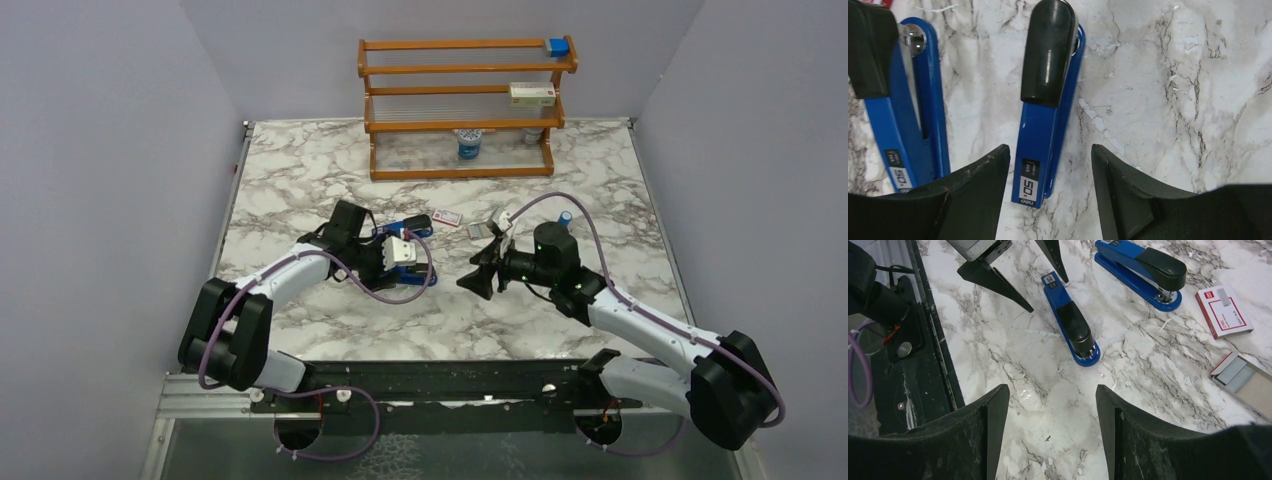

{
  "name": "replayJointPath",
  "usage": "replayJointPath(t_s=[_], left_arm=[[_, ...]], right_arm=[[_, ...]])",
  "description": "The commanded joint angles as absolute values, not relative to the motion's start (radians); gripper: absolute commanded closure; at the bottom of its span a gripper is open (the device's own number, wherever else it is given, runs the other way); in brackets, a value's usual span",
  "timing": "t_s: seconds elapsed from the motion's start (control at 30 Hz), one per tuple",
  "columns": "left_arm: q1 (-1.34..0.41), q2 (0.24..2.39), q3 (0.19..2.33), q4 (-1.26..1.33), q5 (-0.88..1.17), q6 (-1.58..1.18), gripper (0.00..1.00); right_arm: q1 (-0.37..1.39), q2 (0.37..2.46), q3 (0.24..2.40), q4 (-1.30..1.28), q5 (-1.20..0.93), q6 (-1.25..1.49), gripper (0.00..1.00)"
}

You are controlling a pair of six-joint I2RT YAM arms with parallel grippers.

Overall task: Load the staples into the stapler
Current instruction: Close the stapler at the center of the board.

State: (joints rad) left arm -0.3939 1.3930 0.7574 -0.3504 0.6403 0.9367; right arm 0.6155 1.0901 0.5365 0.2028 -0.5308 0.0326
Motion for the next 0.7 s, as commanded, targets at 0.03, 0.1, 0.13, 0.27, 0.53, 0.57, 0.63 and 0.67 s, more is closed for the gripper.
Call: replayJointPath(t_s=[0.03,0.1,0.13,0.27,0.53,0.57,0.63,0.67], left_arm=[[-0.391,1.452,0.786,-0.386,0.701,1.026,0.37],[-0.391,1.462,0.78,-0.352,0.674,1.029,0.38],[-0.392,1.467,0.775,-0.33,0.673,1.03,0.38],[-0.391,1.516,0.787,-0.268,0.679,1.024,0.42],[-0.391,1.597,0.846,-0.259,0.65,0.955,0.52],[-0.392,1.587,0.848,-0.243,0.658,0.924,0.54],[-0.393,1.562,0.84,-0.174,0.668,0.847,0.56],[-0.393,1.554,0.835,-0.142,0.674,0.813,0.58]], right_arm=[[0.616,1.054,0.499,0.164,-0.493,0.052,0.33],[0.617,1.055,0.498,0.164,-0.502,0.054,0.33],[0.616,1.056,0.498,0.165,-0.505,0.054,0.33],[0.617,1.067,0.504,0.166,-0.513,0.053,0.33],[0.617,1.047,0.5,0.15,-0.461,0.092,0.33],[0.616,1.039,0.492,0.149,-0.412,0.147,0.33],[0.616,1.007,0.445,0.189,-0.3,0.304,0.32],[0.617,0.989,0.41,0.23,-0.26,0.379,0.31]])
